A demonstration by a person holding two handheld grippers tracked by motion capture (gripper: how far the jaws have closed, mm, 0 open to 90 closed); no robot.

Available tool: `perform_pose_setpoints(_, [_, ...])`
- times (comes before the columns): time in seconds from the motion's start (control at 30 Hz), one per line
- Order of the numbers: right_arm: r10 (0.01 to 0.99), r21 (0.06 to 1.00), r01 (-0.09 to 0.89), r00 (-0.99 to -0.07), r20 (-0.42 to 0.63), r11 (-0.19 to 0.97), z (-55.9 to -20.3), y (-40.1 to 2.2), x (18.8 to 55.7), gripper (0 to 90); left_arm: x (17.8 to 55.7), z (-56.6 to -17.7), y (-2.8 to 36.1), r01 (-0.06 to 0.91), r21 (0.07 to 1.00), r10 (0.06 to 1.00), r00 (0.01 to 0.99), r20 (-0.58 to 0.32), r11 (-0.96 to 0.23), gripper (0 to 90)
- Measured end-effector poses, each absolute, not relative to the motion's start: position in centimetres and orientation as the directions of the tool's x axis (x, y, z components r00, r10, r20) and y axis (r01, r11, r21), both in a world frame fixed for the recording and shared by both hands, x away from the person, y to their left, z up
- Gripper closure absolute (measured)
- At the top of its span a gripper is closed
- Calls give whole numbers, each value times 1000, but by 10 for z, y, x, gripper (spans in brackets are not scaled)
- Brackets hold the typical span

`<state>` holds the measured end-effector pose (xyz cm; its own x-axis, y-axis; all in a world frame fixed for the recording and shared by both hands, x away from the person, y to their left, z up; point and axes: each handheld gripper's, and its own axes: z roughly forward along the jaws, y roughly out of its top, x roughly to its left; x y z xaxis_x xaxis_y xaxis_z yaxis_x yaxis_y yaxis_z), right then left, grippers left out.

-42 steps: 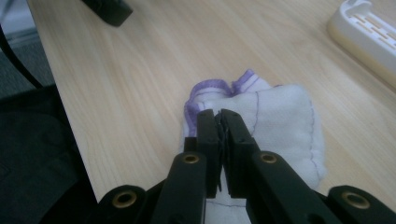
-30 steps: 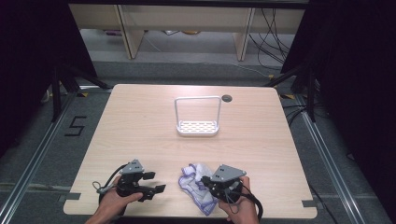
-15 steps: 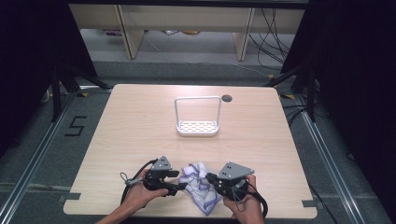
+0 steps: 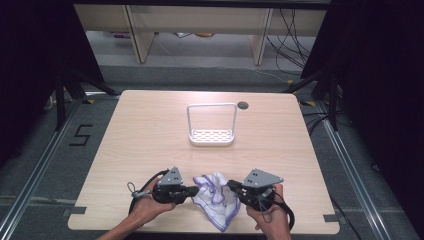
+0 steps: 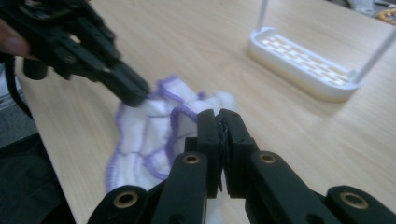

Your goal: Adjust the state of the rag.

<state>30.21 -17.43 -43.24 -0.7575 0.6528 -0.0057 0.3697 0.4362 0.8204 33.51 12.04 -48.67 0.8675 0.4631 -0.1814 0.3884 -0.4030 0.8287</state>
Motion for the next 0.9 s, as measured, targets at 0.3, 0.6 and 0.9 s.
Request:
perform_pose_setpoints(0.3, [738,828,435,-673,38,354,-433,-214,321,882,328,-476,160,440,828,492,837,-239,-347,867])
perform_pose_setpoints(0.6, [758,672,589,-649,62,449,-485,-212,370,879,335,-513,159,518,742,529,808,-260,-426,832])
perform_pose_setpoints(0.9, [771,740,541,-635,48,399,-460,-215,352,569,341,-496,178,533,780,623,742,-246,-327,484])
